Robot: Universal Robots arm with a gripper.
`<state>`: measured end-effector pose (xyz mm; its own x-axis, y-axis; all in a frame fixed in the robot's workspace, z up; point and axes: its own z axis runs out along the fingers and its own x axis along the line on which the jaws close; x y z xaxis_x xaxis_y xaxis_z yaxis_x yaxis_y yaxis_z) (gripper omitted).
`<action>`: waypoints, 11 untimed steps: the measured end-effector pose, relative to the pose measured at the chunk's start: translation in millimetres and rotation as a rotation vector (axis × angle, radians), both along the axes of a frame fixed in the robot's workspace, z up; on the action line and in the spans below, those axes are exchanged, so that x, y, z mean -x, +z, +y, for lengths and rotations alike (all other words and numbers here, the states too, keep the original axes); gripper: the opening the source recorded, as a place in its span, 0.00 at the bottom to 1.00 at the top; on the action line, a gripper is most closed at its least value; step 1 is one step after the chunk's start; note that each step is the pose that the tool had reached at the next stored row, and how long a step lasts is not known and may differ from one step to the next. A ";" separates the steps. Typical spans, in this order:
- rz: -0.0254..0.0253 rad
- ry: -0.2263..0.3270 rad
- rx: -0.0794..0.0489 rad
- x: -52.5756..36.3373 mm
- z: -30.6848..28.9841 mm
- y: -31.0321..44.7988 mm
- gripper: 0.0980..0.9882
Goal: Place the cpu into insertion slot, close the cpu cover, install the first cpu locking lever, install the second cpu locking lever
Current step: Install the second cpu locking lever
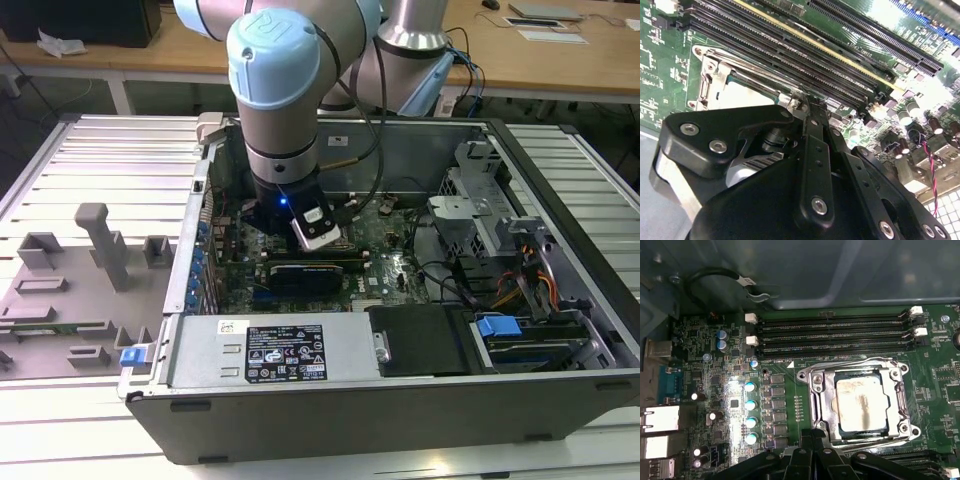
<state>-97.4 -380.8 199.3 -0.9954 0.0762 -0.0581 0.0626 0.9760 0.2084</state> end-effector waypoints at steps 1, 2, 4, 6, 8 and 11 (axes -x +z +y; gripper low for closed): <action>-0.0002 0.000 0.000 0.0 0.0 1.3 0.01; -0.0001 0.000 0.001 0.0 0.0 6.6 0.01; 0.0000 0.000 0.003 0.0 0.0 23.9 0.01; -0.0001 0.000 0.017 -0.1 0.0 34.6 0.01; 0.0034 -0.002 0.034 -2.8 0.0 36.0 0.01; 0.0173 -0.002 0.042 -12.4 0.0 36.0 0.01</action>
